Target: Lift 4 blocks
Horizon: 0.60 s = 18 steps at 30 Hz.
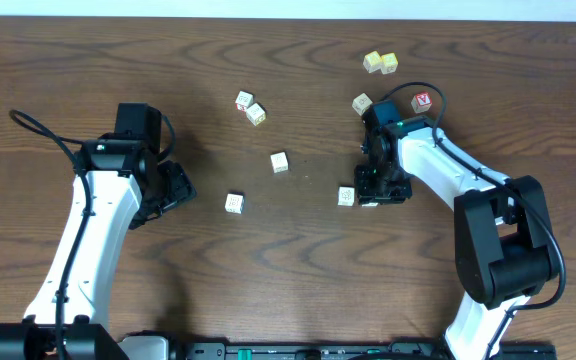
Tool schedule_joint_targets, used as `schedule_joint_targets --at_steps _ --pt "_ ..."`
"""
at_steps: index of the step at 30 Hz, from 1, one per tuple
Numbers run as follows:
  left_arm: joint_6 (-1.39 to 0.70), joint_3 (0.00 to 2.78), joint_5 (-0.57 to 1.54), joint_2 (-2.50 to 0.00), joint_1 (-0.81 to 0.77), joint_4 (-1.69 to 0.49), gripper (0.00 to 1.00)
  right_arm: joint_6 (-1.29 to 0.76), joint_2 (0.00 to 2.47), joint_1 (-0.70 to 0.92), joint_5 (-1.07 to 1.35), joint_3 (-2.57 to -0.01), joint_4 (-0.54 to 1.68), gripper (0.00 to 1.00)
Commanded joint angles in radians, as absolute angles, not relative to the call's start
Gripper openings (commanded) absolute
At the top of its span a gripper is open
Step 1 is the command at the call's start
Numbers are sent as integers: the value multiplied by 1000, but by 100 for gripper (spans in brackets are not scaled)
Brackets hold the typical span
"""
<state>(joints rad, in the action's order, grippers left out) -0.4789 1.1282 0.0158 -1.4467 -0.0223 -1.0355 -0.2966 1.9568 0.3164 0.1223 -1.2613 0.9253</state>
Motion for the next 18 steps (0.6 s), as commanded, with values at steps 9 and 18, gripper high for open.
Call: schedule_joint_targets --at_steps 9,18 --pt "-495 1148 -1 -1448 -20 -1037 76 -294 1964 315 82 -1473 1085 51" --pt "-495 1148 -1 -1448 -20 -1037 76 -300 1965 353 178 -1614 1221 54"
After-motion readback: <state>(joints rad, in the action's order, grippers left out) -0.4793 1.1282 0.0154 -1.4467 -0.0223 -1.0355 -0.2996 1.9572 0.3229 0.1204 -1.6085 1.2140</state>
